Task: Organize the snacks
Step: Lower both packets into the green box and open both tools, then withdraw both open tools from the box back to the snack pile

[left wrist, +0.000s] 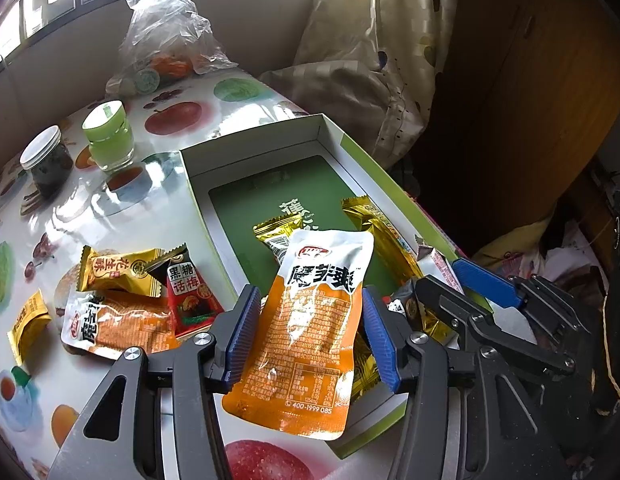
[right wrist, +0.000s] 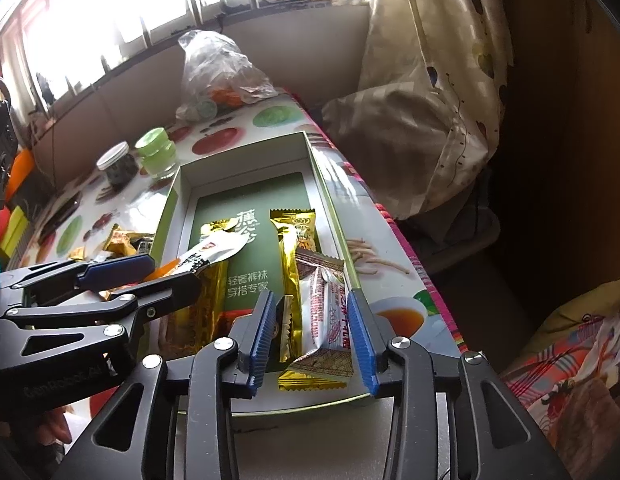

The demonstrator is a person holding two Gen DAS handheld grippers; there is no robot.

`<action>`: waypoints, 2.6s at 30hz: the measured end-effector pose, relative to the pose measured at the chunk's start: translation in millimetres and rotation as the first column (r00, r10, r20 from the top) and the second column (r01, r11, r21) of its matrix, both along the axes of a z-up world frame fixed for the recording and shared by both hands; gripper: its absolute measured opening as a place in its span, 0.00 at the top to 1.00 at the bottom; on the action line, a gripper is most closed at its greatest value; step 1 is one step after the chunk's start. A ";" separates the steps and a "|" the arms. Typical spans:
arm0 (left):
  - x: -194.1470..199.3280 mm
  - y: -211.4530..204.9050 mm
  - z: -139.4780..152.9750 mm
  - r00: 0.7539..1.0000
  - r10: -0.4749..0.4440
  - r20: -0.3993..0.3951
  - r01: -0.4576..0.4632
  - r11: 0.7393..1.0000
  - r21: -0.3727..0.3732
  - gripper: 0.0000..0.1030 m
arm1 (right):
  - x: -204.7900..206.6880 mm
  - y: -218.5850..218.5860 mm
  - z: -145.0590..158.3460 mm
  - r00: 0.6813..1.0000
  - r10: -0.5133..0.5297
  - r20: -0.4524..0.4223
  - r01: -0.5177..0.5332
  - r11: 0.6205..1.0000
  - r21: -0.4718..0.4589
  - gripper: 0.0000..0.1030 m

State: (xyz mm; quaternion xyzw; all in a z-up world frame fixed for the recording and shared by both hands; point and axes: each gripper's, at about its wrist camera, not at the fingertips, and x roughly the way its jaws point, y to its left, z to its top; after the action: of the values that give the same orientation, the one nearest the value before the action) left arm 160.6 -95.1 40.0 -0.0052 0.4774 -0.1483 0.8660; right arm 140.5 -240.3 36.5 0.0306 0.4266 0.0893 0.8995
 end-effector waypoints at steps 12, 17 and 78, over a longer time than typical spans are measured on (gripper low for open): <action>-9.2 5.6 9.5 1.000 0.004 0.011 -0.004 1.000 -0.019 0.48 | -8.6 0.5 7.1 1.000 -0.015 0.014 0.015 1.000 -0.018 0.58; -12.5 8.5 13.2 1.000 0.009 0.018 -0.008 1.000 -0.023 0.48 | -11.7 -1.4 9.8 0.999 -0.026 0.019 0.026 0.999 -0.021 0.57; -44.3 215.1 -1.7 0.931 0.366 0.014 -0.366 0.931 0.012 0.48 | 17.3 159.8 2.1 0.917 0.398 -0.006 -0.398 0.917 -0.017 0.55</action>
State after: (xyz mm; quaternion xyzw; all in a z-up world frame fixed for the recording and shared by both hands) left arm 116.3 119.9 38.4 -0.0870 0.4641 0.0190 0.8813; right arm 157.8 -80.5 38.7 -0.0646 0.4257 0.2664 0.8623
